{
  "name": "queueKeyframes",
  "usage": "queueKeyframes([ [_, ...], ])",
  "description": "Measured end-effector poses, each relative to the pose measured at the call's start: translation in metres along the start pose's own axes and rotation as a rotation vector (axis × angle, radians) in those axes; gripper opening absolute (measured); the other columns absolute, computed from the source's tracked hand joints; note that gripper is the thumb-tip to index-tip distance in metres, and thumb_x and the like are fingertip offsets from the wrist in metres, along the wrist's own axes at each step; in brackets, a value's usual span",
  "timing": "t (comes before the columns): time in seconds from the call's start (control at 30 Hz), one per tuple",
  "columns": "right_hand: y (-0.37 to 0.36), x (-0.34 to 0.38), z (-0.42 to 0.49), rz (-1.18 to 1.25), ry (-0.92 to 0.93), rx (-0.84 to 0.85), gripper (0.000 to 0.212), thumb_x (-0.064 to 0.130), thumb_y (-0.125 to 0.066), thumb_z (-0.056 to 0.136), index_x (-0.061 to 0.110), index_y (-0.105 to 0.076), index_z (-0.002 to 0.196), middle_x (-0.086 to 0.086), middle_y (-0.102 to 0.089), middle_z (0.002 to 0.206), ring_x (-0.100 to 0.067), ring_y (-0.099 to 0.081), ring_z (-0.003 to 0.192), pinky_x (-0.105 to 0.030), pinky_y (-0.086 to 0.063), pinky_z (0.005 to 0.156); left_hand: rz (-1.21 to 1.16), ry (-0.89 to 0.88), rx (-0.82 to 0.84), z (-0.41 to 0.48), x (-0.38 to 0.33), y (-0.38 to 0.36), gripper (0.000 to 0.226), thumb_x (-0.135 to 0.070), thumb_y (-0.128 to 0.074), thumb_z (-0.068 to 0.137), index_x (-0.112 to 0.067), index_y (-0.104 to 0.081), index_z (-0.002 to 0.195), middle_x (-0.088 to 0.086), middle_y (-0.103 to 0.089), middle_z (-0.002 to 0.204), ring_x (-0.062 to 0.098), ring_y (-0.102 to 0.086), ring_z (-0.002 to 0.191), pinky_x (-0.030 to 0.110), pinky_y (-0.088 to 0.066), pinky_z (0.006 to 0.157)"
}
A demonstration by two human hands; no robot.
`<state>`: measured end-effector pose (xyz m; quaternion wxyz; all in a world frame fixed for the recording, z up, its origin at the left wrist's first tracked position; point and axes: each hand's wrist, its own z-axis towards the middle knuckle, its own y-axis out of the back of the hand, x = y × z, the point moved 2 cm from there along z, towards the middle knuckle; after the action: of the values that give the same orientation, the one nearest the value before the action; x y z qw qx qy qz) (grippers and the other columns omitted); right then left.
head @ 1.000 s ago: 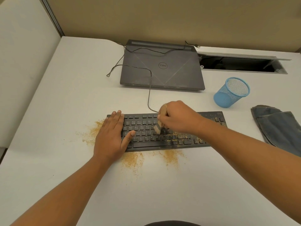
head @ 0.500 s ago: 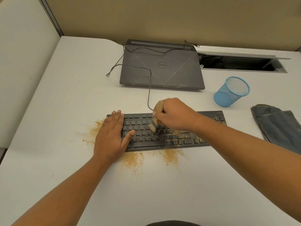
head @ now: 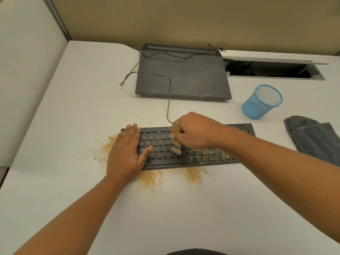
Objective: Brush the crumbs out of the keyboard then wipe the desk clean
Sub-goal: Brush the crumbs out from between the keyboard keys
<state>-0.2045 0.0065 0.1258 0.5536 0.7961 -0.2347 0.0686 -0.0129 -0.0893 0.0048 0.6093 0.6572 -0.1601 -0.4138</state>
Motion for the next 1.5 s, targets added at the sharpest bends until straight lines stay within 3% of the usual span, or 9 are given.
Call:
queueKeyframes([
  [0.2, -0.003, 0.003, -0.004, -0.146, -0.019, 0.111, 0.033, 0.025, -0.046, 0.099, 0.011, -0.055, 0.070, -0.002, -0.053, 0.064, -0.015, -0.047, 0.057, -0.027, -0.037, 0.051, 0.001, -0.003, -0.002, 0.000, 0.000, 0.001, 0.086, -0.071, -0.010, 0.094, -0.012, -0.028, 0.153, 0.003, -0.023, 0.161, 0.014, -0.012, 0.150, 0.031, -0.004, 0.122],
  [0.33, -0.001, -0.014, -0.007, 0.045, -0.022, -0.133, 0.039, 0.029, -0.043, 0.100, 0.008, -0.065, 0.076, -0.006, -0.070, 0.079, -0.021, -0.064, 0.069, -0.035, -0.052, 0.063, 0.009, 0.001, 0.000, -0.001, 0.000, 0.002, 0.086, -0.071, -0.010, 0.093, -0.013, -0.027, 0.154, 0.002, -0.022, 0.161, 0.014, -0.012, 0.150, 0.031, -0.005, 0.122],
  [0.5, -0.014, -0.029, -0.019, 0.157, -0.128, -0.098, 0.039, 0.023, -0.048, 0.097, -0.001, -0.064, 0.071, -0.017, -0.068, 0.078, -0.026, -0.057, 0.059, -0.042, -0.049, 0.059, 0.020, -0.001, -0.001, -0.001, -0.001, 0.002, 0.087, -0.072, -0.007, 0.093, -0.013, -0.027, 0.154, 0.002, -0.022, 0.161, 0.014, -0.012, 0.150, 0.031, -0.005, 0.122],
  [0.7, -0.018, -0.028, -0.028, 0.296, -0.169, -0.155, 0.031, 0.024, -0.050, 0.099, 0.011, -0.072, 0.083, 0.001, -0.069, 0.077, -0.021, -0.067, 0.069, -0.038, -0.057, 0.068, 0.012, 0.000, 0.000, -0.001, -0.002, 0.002, 0.088, -0.073, -0.008, 0.092, -0.013, -0.027, 0.154, 0.002, -0.022, 0.161, 0.014, -0.012, 0.150, 0.033, -0.007, 0.122],
  [1.0, -0.022, -0.032, -0.045, 0.239, -0.143, -0.187, 0.038, 0.025, -0.046, 0.101, 0.010, -0.072, 0.079, 0.017, -0.060, 0.067, -0.006, -0.057, 0.058, -0.013, -0.035, 0.050, 0.014, 0.002, 0.000, -0.001, -0.001, 0.000, 0.088, -0.073, -0.008, 0.093, -0.013, -0.028, 0.154, 0.002, -0.023, 0.161, 0.015, -0.013, 0.150, 0.037, -0.011, 0.123],
  [1.17, -0.025, -0.033, -0.058, 0.183, -0.090, -0.250, 0.035, 0.028, -0.042, 0.104, 0.016, -0.071, 0.088, 0.010, -0.066, 0.072, -0.004, -0.055, 0.060, -0.011, -0.038, 0.055, 0.015, -0.001, 0.001, -0.001, 0.000, 0.000, 0.088, -0.073, -0.008, 0.093, -0.013, -0.027, 0.154, 0.002, -0.022, 0.161, 0.015, -0.012, 0.150, 0.036, -0.010, 0.123],
  [1.27, -0.022, -0.034, -0.062, 0.147, -0.107, -0.170, 0.035, 0.028, -0.045, 0.101, 0.015, -0.068, 0.079, 0.009, -0.068, 0.072, -0.008, -0.062, 0.067, -0.027, -0.049, 0.063, 0.014, 0.003, -0.002, -0.001, 0.000, 0.000, 0.088, -0.073, -0.008, 0.093, -0.013, -0.027, 0.154, 0.002, -0.022, 0.162, 0.015, -0.012, 0.150, 0.036, -0.009, 0.123],
  [1.37, -0.013, -0.036, -0.063, 0.270, -0.156, -0.259, 0.038, 0.020, -0.047, 0.101, 0.008, -0.067, 0.071, 0.030, -0.059, 0.055, 0.007, -0.057, 0.060, -0.008, -0.039, 0.057, 0.011, 0.001, -0.005, -0.001, -0.001, 0.001, 0.088, -0.073, -0.007, 0.092, -0.013, -0.028, 0.153, 0.002, -0.023, 0.161, 0.015, -0.013, 0.150, 0.036, -0.010, 0.123],
  [1.5, -0.022, -0.043, -0.059, 0.248, -0.207, -0.196, 0.039, 0.029, -0.051, 0.101, 0.010, -0.069, 0.073, 0.006, -0.068, 0.067, -0.011, -0.064, 0.066, -0.033, -0.051, 0.066, 0.008, 0.000, -0.008, -0.001, -0.002, 0.001, 0.089, -0.073, -0.007, 0.092, -0.013, -0.028, 0.153, 0.003, -0.024, 0.161, 0.016, -0.014, 0.150, 0.036, -0.011, 0.123],
])
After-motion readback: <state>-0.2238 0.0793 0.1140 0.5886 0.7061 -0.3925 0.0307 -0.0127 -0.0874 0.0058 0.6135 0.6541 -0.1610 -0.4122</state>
